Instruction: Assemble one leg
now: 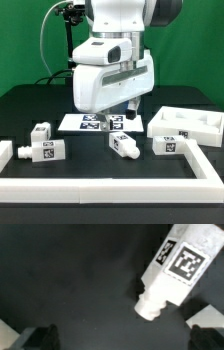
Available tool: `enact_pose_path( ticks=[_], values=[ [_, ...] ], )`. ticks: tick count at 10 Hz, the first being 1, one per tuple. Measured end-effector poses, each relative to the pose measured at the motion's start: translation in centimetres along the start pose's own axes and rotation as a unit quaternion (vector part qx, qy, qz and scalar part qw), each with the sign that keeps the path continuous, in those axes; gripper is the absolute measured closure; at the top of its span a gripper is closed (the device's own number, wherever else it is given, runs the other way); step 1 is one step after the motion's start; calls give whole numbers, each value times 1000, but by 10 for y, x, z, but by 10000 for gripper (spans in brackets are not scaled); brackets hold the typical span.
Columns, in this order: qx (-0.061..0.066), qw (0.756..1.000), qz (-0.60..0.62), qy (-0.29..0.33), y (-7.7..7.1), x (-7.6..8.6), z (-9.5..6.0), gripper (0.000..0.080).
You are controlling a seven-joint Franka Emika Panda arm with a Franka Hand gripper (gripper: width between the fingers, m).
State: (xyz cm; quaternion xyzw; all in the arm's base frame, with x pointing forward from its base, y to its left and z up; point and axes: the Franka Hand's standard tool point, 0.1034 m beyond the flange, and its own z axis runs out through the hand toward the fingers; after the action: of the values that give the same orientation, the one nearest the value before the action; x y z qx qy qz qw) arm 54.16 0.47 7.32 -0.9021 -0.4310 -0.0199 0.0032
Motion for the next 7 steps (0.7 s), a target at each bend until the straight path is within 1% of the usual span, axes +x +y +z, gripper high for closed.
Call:
enact_pose_path(
  ticks=[1, 2, 3, 4, 5, 6, 7],
  values=[
    [-3, 999, 53, 4, -7, -4, 10, 150],
    [0, 997, 79, 1, -16, -5, 16, 150],
    [4, 996, 88, -1, -17, -7, 21, 150],
    [11, 995, 99, -4, -18, -13, 29, 150],
    [14, 995, 102, -6, -19, -18, 37, 150],
    [13, 995, 102, -3, -21, -19, 43, 150],
    [13, 994, 105, -3, -23, -19, 46, 150]
  ],
)
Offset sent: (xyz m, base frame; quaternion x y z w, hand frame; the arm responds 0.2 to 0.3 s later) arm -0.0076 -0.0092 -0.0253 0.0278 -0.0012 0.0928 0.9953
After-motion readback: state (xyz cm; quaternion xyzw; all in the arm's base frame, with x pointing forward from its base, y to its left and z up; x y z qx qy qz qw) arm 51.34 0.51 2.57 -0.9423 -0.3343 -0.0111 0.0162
